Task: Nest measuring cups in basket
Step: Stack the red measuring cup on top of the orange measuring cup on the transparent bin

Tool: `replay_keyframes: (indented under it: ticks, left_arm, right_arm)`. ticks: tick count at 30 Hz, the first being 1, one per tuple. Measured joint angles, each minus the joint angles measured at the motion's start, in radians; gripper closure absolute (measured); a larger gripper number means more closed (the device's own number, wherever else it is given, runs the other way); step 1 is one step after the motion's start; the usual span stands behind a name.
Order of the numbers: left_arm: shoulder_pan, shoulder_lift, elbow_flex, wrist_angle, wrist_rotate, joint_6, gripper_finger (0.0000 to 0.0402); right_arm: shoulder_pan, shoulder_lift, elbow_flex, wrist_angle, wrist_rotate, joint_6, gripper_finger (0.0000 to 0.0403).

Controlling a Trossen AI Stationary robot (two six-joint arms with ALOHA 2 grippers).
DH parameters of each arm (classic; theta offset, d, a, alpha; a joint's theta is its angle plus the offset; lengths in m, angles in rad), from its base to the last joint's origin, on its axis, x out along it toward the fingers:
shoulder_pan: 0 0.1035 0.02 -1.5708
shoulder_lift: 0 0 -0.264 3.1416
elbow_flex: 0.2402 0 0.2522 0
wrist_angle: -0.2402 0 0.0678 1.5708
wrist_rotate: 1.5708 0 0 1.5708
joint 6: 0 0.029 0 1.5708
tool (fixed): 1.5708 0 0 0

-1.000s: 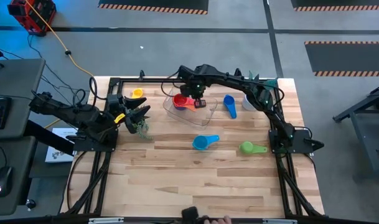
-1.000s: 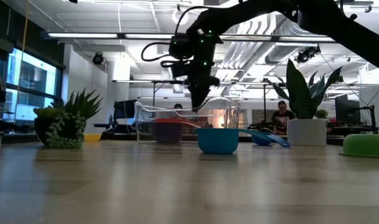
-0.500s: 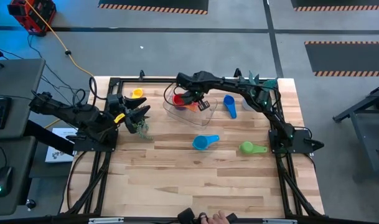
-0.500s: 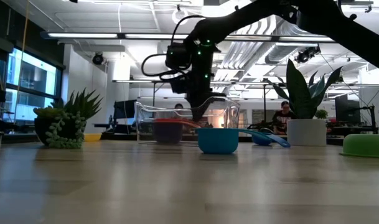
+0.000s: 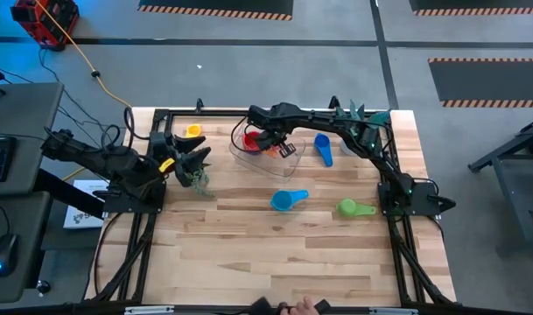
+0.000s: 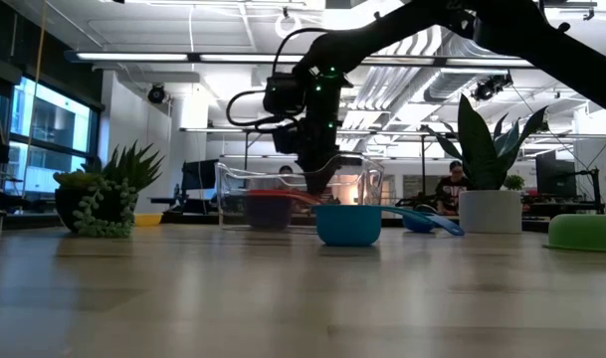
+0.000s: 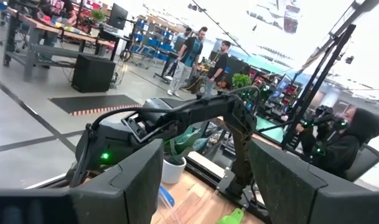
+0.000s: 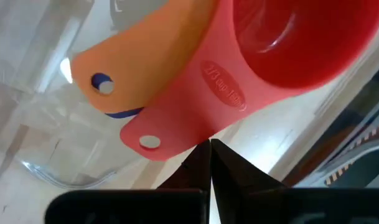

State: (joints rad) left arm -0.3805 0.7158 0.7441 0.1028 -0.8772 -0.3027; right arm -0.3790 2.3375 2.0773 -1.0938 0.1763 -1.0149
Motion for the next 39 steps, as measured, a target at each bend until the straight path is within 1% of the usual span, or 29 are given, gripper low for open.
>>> replay_keyframes:
  ticks: [14,19,25,28,34,39]
  left_arm:
    - [0.0,0.0,0.0,0.001,0.0,0.0,0.0173]
    - [0.0,0.0,0.0,0.0,0.0,0.0,0.0173]
    - [0.0,-0.001,0.0,0.0,0.0,0.0,0.0173]
    - [0.0,-0.001,0.0,-0.001,0.0,0.0,0.0173]
    - [0.0,-0.001,0.0,0.0,0.0,0.0,0.0173]
    - [0.0,-0.001,0.0,0.0,0.004,0.0,0.0173]
  right_arm:
    - [0.04,0.0,0.0,-0.032,-0.035,0.032,0.0403]
    - [0.044,0.0,0.004,-0.036,-0.103,0.116,0.0403]
    - [0.068,0.0,0.004,-0.038,-0.151,0.187,0.0403]
    - [0.09,0.0,0.004,-0.026,-0.152,0.197,0.0403]
    - [0.127,0.0,0.004,0.068,-0.152,0.253,0.0403]
    - [0.145,0.0,0.004,0.087,-0.136,0.258,0.0403]
